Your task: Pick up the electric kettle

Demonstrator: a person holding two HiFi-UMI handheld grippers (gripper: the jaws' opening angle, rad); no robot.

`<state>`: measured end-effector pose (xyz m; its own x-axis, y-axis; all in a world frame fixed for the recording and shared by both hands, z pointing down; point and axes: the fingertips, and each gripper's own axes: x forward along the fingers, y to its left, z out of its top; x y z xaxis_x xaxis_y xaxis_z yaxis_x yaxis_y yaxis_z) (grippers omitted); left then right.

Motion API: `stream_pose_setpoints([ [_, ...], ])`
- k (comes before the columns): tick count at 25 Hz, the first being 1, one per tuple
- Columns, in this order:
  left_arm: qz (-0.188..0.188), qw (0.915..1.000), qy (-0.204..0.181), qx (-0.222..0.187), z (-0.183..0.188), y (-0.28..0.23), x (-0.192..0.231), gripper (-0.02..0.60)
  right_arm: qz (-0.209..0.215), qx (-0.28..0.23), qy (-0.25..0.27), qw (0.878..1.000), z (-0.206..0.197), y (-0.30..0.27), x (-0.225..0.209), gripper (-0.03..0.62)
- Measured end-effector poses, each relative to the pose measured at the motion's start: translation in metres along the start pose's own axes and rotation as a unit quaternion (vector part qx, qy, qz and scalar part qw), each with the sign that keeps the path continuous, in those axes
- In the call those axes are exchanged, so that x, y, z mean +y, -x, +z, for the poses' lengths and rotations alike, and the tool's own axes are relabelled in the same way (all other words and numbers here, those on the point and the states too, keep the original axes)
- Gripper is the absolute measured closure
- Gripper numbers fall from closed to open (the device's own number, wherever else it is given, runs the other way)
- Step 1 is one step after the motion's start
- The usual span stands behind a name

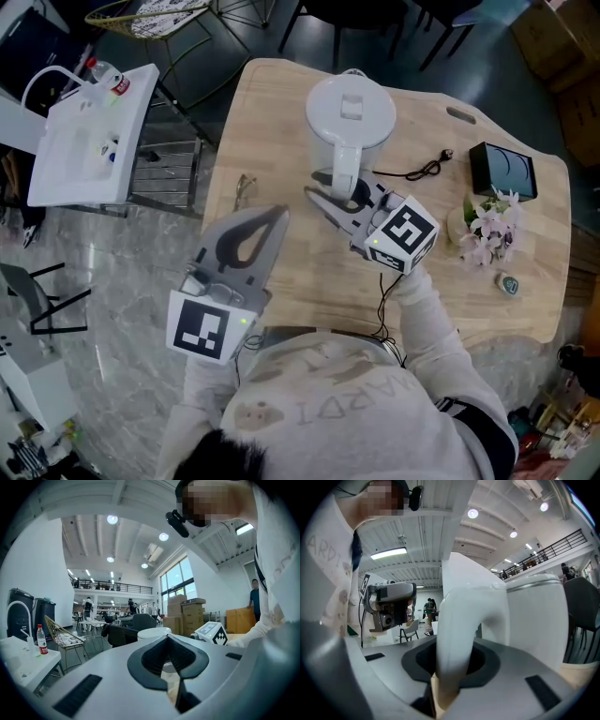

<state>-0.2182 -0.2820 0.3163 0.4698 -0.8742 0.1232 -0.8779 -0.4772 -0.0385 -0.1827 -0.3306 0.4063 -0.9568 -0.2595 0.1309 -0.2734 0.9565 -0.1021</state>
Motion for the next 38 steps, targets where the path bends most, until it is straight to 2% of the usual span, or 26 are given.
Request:
stream_pose_setpoints([
  [9,-0.025,0.9992,-0.009,-0.031,0.024,0.003,-0.054,0.580,-0.004,-0.025,0.016,1.000,0.041,0.065,0.041,0.502],
  [23,-0.049,0.9947,-0.035,-0.083,0.053,0.016,-0.189,0.581,-0.013,-0.053,0.034,0.998,0.062,0.201,0.109,0.502],
  [26,-0.047,0.9944,-0.034,-0.088,0.057,0.020,-0.216,0.581,-0.014,-0.059,0.040,0.997,0.065,0.227,0.118,0.502],
  [30,-0.043,0.9961,-0.031,-0.071,0.059,0.023,-0.246,0.581,-0.019,-0.072,0.048,0.996,0.073,0.258,0.125,0.500],
  [38,-0.037,0.9954,-0.043,-0.077,0.068,0.021,-0.284,0.581,-0.015,-0.084,0.058,0.995,0.078,0.298,0.132,0.499],
])
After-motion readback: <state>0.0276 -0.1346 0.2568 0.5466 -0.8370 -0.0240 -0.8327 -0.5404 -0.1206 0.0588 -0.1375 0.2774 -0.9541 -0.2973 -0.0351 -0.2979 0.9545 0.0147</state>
